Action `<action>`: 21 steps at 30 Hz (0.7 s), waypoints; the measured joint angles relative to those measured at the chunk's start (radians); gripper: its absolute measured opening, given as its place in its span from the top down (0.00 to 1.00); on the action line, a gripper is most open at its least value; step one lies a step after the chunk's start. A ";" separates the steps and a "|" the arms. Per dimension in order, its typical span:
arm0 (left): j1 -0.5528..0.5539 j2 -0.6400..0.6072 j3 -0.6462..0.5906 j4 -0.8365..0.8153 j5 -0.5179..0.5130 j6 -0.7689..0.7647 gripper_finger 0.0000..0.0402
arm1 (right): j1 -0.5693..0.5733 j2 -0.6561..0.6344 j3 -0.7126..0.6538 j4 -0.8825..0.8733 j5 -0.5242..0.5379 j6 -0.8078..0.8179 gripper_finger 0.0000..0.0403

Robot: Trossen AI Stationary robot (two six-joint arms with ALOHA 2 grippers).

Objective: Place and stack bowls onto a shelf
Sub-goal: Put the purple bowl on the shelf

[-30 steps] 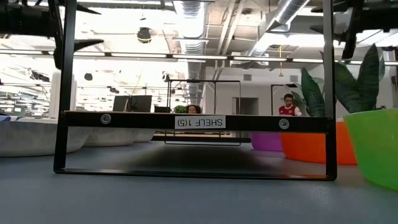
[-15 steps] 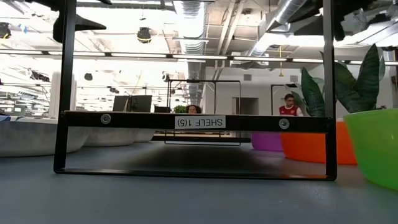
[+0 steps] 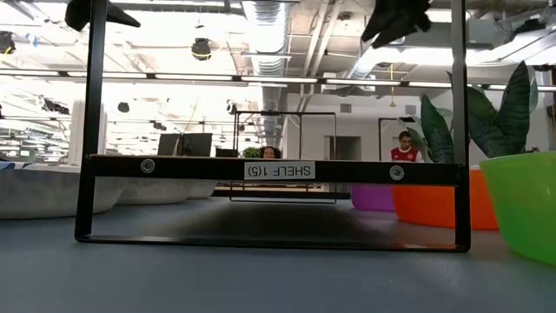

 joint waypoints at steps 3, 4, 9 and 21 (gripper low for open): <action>0.028 0.022 0.002 -0.025 0.082 -0.001 0.32 | 0.002 0.088 0.063 -0.137 -0.062 0.000 0.40; 0.040 0.033 0.002 -0.031 0.112 -0.001 0.32 | 0.002 0.109 0.070 -0.170 -0.080 0.004 0.40; 0.106 0.111 0.002 -0.078 0.220 0.018 0.32 | 0.007 0.200 0.073 -0.314 -0.174 0.093 0.40; 0.207 0.217 0.002 -0.043 0.342 0.108 0.32 | 0.173 0.390 0.062 -0.295 -0.222 0.119 0.41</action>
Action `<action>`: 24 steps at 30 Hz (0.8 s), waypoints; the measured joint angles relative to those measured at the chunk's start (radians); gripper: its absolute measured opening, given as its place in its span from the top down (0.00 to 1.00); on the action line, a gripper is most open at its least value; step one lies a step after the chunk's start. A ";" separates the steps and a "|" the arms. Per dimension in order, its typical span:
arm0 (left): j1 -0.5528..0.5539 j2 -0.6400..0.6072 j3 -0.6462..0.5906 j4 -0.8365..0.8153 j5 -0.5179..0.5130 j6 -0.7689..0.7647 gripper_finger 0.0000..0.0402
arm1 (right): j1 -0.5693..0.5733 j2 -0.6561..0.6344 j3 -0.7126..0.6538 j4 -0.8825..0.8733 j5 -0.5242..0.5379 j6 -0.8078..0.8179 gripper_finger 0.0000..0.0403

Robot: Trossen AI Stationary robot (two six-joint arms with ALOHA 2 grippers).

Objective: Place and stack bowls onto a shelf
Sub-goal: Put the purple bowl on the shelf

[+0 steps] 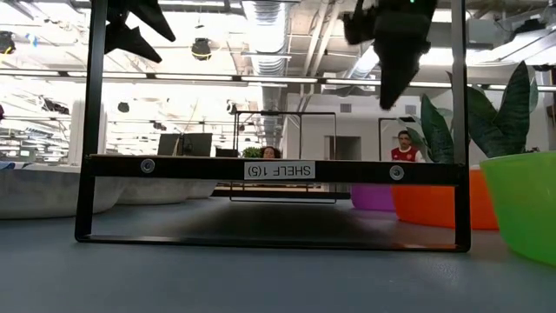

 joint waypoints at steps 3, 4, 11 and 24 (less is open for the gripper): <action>0.003 -0.009 0.000 0.000 0.000 0.004 0.32 | 0.026 0.054 -0.028 0.054 -0.058 -0.027 0.41; 0.003 -0.014 0.000 0.000 -0.001 0.004 0.32 | 0.030 0.063 -0.043 0.075 -0.086 -0.030 0.41; 0.003 -0.054 0.000 -0.009 -0.002 0.008 0.32 | 0.022 0.133 -0.077 0.155 -0.143 -0.025 0.41; 0.003 -0.072 0.000 -0.010 -0.011 0.026 0.32 | -0.067 0.133 -0.192 0.281 -0.158 -0.048 0.41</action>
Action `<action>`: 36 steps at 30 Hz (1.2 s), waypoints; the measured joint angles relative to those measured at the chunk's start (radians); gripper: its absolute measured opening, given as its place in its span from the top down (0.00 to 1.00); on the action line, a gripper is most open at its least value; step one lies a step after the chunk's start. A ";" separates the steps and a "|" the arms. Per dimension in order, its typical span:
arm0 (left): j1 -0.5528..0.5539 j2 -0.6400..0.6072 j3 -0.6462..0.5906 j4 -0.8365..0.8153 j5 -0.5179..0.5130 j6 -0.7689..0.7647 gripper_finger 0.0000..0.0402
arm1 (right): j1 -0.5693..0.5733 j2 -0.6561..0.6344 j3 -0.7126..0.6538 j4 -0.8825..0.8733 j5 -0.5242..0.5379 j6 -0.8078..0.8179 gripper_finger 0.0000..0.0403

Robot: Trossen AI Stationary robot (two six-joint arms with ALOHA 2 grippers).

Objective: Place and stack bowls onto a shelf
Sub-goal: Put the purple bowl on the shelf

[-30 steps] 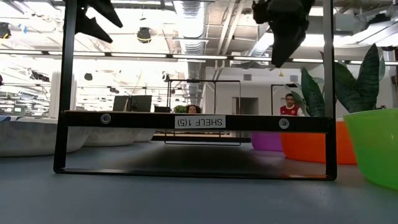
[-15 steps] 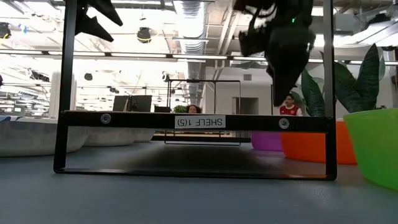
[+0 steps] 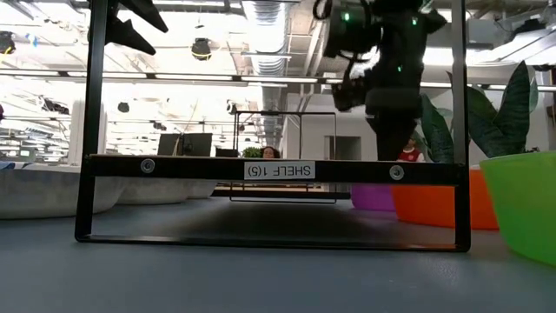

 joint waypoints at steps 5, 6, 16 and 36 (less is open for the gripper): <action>0.000 0.000 0.000 0.000 0.000 -0.001 0.32 | -0.008 0.000 -0.039 0.060 0.000 -0.003 0.46; 0.000 0.000 0.000 0.000 -0.001 -0.001 0.32 | -0.008 0.000 -0.044 0.068 0.000 -0.003 0.48; 0.000 0.000 0.000 0.000 -0.002 -0.003 0.32 | -0.035 0.005 -0.050 0.069 0.000 0.008 0.94; 0.000 0.000 0.000 -0.030 -0.001 -0.020 0.32 | -0.031 -0.120 0.219 -0.149 0.007 -0.058 0.94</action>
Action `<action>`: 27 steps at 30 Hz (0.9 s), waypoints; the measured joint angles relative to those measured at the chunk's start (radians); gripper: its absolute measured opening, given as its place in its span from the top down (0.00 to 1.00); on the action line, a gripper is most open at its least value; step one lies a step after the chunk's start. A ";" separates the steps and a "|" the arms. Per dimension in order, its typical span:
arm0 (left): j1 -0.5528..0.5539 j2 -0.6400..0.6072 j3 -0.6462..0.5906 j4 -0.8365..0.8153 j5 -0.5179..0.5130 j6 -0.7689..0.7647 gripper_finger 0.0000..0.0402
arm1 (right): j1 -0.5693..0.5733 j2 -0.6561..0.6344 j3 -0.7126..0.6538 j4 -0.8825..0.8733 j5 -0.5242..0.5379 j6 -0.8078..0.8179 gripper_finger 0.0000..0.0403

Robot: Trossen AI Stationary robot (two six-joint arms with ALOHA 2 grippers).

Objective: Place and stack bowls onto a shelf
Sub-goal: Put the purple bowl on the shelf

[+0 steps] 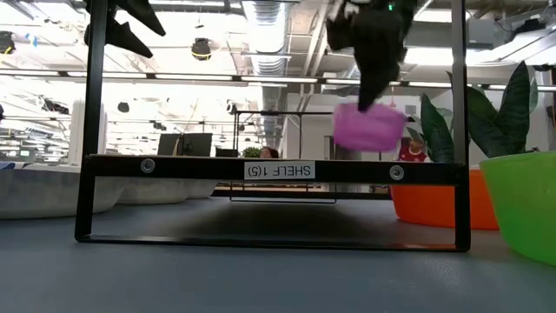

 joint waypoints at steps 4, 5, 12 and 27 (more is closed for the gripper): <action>0.000 0.000 0.000 -0.005 0.000 -0.001 0.32 | 0.013 0.031 0.065 0.074 -0.001 -0.196 0.94; 0.000 0.000 0.000 -0.008 0.000 -0.003 0.32 | 0.014 0.057 0.084 0.081 -0.001 -0.247 0.94; 0.000 0.000 0.000 -0.015 0.000 -0.010 0.32 | -0.018 0.221 0.220 0.082 0.000 -0.538 0.94; 0.000 0.000 0.000 -0.022 -0.037 -0.022 0.32 | -0.096 0.416 0.308 0.058 -0.012 -0.642 0.94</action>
